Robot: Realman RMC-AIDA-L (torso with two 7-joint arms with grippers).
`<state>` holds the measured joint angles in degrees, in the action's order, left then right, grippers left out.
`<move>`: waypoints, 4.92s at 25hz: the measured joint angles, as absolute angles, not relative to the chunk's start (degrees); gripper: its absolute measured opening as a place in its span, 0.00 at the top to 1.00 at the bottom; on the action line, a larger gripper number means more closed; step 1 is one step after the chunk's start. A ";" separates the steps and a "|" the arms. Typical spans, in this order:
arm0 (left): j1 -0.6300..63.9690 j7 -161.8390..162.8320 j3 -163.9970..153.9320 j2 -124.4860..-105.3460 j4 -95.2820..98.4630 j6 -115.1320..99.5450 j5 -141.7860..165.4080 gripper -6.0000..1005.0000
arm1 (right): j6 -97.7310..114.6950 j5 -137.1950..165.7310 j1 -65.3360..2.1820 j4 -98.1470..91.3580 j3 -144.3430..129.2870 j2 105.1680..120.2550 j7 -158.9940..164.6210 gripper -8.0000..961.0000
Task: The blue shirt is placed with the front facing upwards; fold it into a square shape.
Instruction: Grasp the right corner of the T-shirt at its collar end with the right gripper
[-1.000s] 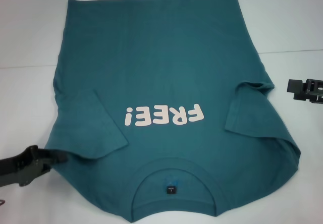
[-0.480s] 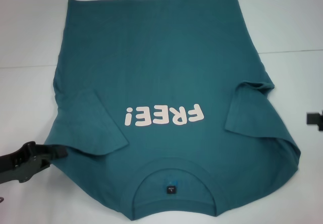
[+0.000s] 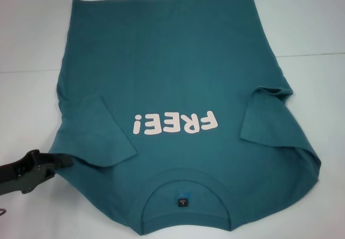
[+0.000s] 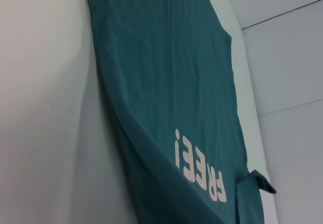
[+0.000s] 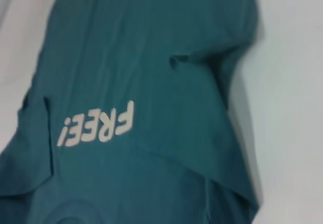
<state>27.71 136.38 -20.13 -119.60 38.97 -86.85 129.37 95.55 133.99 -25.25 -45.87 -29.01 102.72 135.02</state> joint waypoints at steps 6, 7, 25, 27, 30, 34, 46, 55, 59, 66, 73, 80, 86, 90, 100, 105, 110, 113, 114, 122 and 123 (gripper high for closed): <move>27.84 136.38 -20.10 -119.46 38.34 -86.48 129.37 0.95 | 94.74 134.54 -25.60 -45.42 -29.93 103.24 135.02 0.12; 27.85 136.38 -20.09 -119.46 38.33 -86.44 129.37 0.95 | 94.66 134.55 -25.68 -45.36 -29.94 103.32 135.39 0.12; 27.62 136.21 -20.00 -119.59 38.32 -85.57 129.40 0.94 | 86.78 134.66 -29.53 -39.75 -32.75 104.55 133.83 0.12; 27.64 136.21 -20.10 -119.63 38.32 -85.52 129.39 0.94 | 85.54 134.66 -29.99 -39.89 -34.16 104.80 133.14 0.12; 27.71 136.21 -20.12 -119.61 38.32 -85.51 129.37 0.94 | 84.70 134.70 -30.81 -39.92 -35.75 105.02 133.18 0.12; 27.74 136.23 -20.09 -119.56 38.32 -85.35 129.37 0.94 | 84.61 139.32 -33.00 -39.67 -36.91 105.54 134.64 0.13; 27.78 136.32 -20.24 -119.68 38.32 -84.73 129.37 0.94 | 84.74 144.87 -36.42 -39.60 -37.07 107.22 138.64 0.13; 27.86 136.32 -20.21 -119.71 38.32 -84.45 129.37 0.94 | 84.01 148.75 -37.81 -39.68 -37.23 108.11 140.89 0.13; 27.86 136.32 -20.21 -119.71 38.32 -84.30 129.38 0.94 | 83.62 149.09 -38.01 -39.59 -37.49 108.25 141.23 0.13; 27.65 136.32 -20.21 -119.79 38.32 -84.28 129.38 0.94 | 81.99 148.95 -37.25 -41.67 -37.03 108.38 141.99 0.13; 27.63 136.32 -20.21 -119.87 38.32 -84.28 129.37 0.94 | 79.07 145.76 -36.73 -42.41 -36.68 109.09 139.77 0.13; 27.46 136.31 -20.09 -119.88 38.32 -84.29 129.38 0.94 | 76.88 143.84 -36.90 -42.45 -36.63 109.25 139.23 0.14; 27.58 136.28 -20.20 -119.89 38.32 -84.24 129.38 0.94 | 74.12 143.75 -36.97 -42.15 -36.96 109.76 139.11 0.14; 27.60 136.28 -20.17 -119.88 38.32 -84.21 129.37 0.94 | 72.53 143.02 -36.89 -42.28 -36.69 110.25 138.01 0.14; 27.85 136.27 -20.04 -119.89 38.17 -84.19 129.38 0.94 | 67.39 142.66 -37.65 -40.35 -37.11 112.04 135.24 0.14; 27.86 136.29 -19.97 -119.89 38.14 -84.20 129.38 0.94 | 64.68 142.75 -38.06 -38.19 -38.05 112.06 134.61 0.14; 27.84 136.27 -19.94 -119.89 38.05 -84.20 129.37 0.94 | 63.70 142.80 -38.37 -37.86 -39.09 112.55 134.59 0.14; 27.80 136.05 -19.89 -119.89 37.69 -84.20 129.38 0.94 | 63.51 142.82 -38.53 -37.83 -39.28 112.80 134.58 0.14; 27.77 135.99 -19.87 -119.89 37.64 -84.20 129.37 0.94 | 63.48 142.82 -38.60 -37.78 -39.28 112.88 134.57 0.14; 27.61 135.90 -19.86 -119.89 37.61 -84.17 129.37 0.94 | 62.45 142.91 -39.27 -36.15 -40.95 112.96 134.65 0.14; 27.61 135.90 -19.86 -119.89 37.61 -84.17 129.38 0.94 | 62.32 142.91 -39.29 -36.09 -41.40 112.95 134.79 0.14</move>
